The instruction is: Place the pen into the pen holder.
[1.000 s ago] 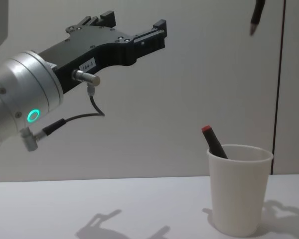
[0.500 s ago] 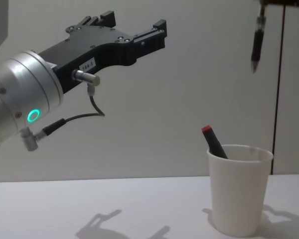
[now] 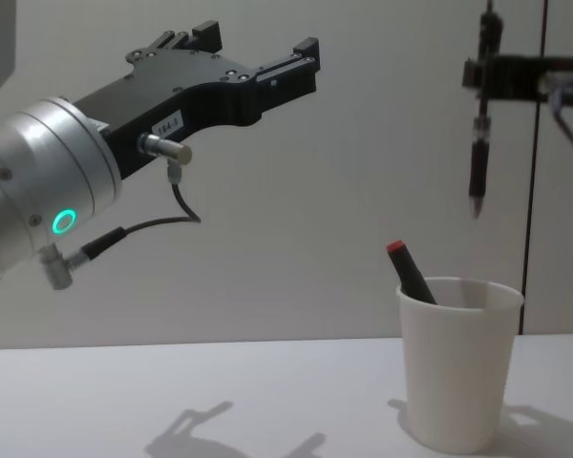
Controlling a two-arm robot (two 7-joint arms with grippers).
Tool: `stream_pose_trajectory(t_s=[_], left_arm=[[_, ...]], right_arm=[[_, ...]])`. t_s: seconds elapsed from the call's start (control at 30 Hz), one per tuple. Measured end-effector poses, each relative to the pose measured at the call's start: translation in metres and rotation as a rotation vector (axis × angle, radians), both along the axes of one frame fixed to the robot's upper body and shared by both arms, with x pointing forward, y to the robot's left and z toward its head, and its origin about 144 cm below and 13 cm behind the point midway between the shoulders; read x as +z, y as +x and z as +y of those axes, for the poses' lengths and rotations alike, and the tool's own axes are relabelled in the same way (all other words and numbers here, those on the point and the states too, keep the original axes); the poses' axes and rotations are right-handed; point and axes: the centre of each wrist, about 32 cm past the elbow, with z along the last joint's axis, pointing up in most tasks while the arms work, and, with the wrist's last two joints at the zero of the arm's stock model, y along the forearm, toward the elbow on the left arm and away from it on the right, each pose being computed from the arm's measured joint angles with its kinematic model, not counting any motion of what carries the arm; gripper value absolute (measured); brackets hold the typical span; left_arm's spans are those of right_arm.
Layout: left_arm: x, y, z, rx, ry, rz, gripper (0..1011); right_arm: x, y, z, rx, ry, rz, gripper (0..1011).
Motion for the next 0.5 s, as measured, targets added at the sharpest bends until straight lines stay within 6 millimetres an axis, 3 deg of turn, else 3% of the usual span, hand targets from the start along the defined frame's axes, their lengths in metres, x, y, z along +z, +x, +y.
stream_pose_trajectory(t_s=[0.5], left_arm=[[0.0,0.0,0.0,0.0,0.0,0.0,1001]], right_arm=[[-0.019,0.008,0.014,0.025,-0.024,0.074,130]])
